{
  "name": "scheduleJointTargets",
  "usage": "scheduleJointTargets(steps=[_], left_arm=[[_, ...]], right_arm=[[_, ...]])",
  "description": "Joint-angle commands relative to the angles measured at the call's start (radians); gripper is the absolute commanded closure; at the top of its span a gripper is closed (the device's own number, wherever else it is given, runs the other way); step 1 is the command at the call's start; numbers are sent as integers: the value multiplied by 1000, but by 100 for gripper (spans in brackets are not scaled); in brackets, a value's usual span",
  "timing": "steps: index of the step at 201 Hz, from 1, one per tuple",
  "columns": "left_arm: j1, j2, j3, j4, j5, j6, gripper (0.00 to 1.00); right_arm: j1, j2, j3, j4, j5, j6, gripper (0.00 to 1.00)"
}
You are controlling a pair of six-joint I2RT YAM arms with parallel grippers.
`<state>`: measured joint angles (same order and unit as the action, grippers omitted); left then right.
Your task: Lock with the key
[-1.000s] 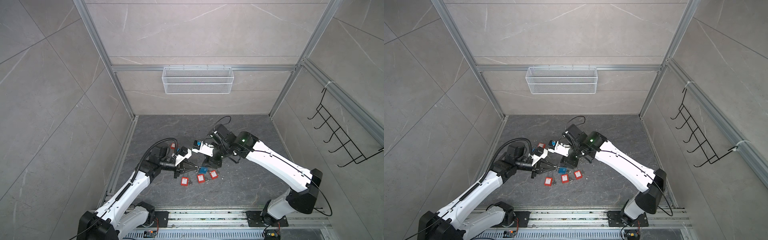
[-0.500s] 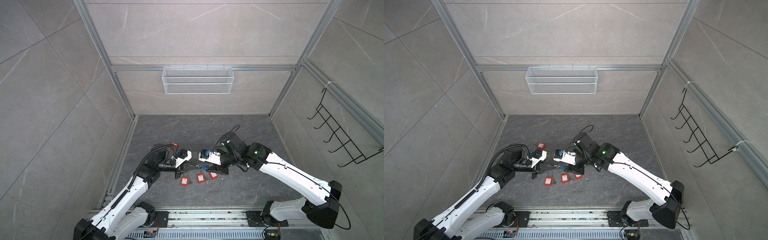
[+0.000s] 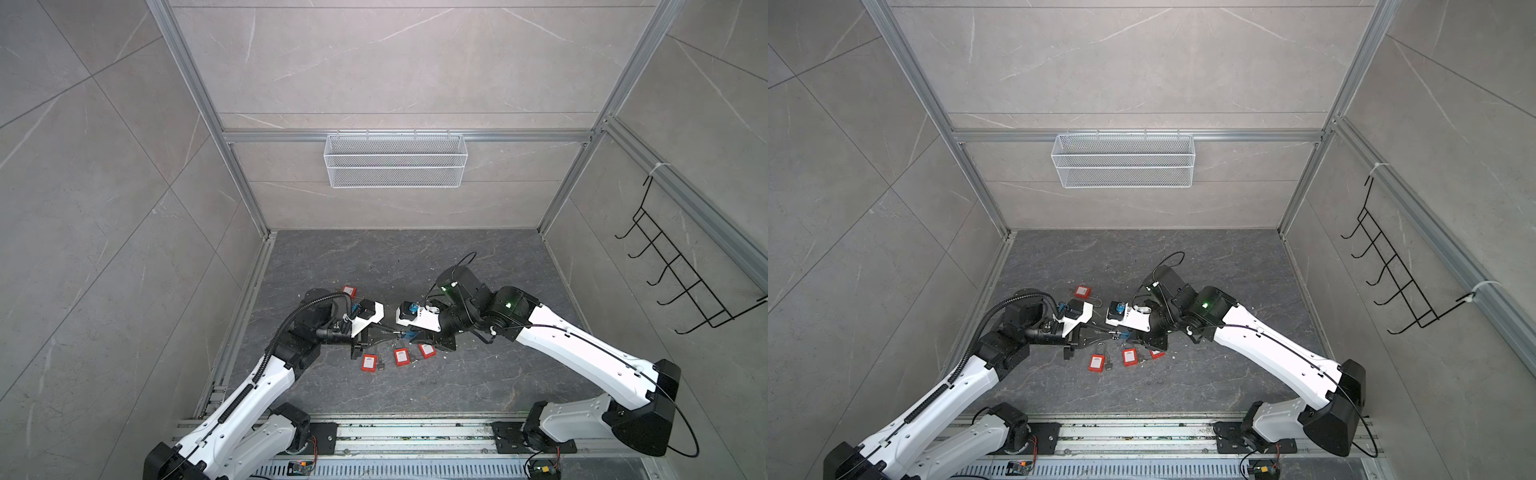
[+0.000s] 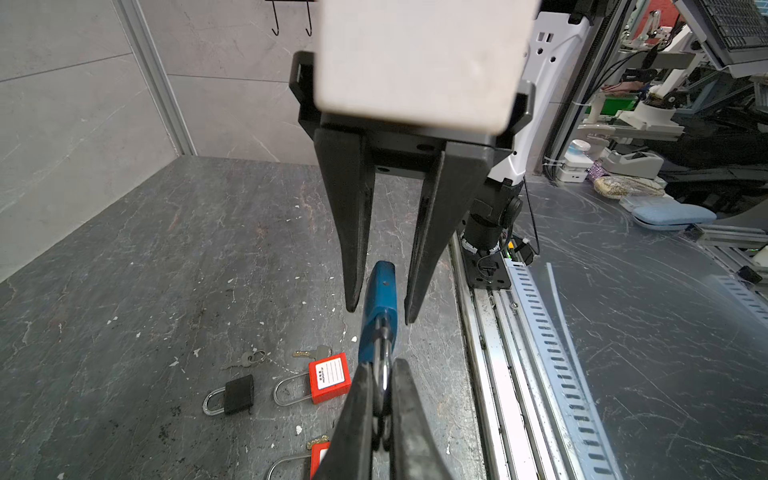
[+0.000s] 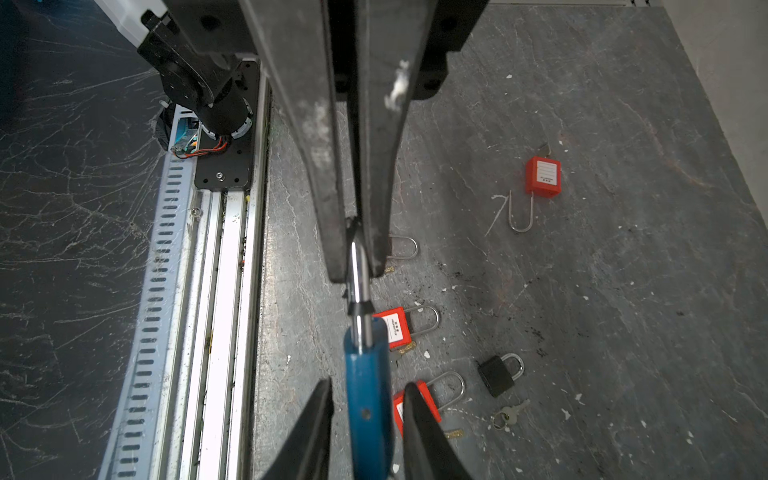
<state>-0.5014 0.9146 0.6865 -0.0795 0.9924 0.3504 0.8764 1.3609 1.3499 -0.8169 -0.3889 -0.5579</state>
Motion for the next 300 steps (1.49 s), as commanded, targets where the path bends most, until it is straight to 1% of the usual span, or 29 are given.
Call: scheduleJointTargets(steps=[1,21,66,85,92,111,123,141,189,196,204,210,275,300], left_arm=[[-7,-20,25,79,13,-23,100],[-6,-20,27,85,5,-22,100],[-6,-23,29,97,-5,-23,100],[-8,-23,39,42,-33,17,100],[-7,-25,47,3,-51,45,92],[-9,-34,67,-97,-82,119,80],[-10,-38,75,-138,-87,144,77],[-13,-40,76,-157,-87,154,76],[-32,-24,82,-187,-87,169,79],[-33,-22,85,-190,-86,171,84],[-35,-20,85,-191,-84,175,95],[-37,-19,86,-190,-84,176,100],[-76,-2,82,-160,-91,179,100],[-114,-5,66,-121,-140,179,100]], right_arm=[[-4,12,-8,2,-41,-11,70],[-3,15,-6,-3,-47,-8,78],[-3,19,2,-25,-56,-5,86],[-3,19,16,-35,-60,-4,90],[-3,19,21,-40,-61,-4,91],[-2,19,37,-56,-59,-5,92],[-2,21,46,-69,-60,-7,93],[-2,29,57,-82,-65,-6,94],[-3,49,83,-91,-70,-6,95],[-3,50,86,-91,-71,-8,96],[-2,50,89,-91,-74,-7,97],[-3,51,91,-91,-78,-9,97],[-2,58,107,-98,-135,-23,99],[-2,58,127,-79,-165,-21,99]])
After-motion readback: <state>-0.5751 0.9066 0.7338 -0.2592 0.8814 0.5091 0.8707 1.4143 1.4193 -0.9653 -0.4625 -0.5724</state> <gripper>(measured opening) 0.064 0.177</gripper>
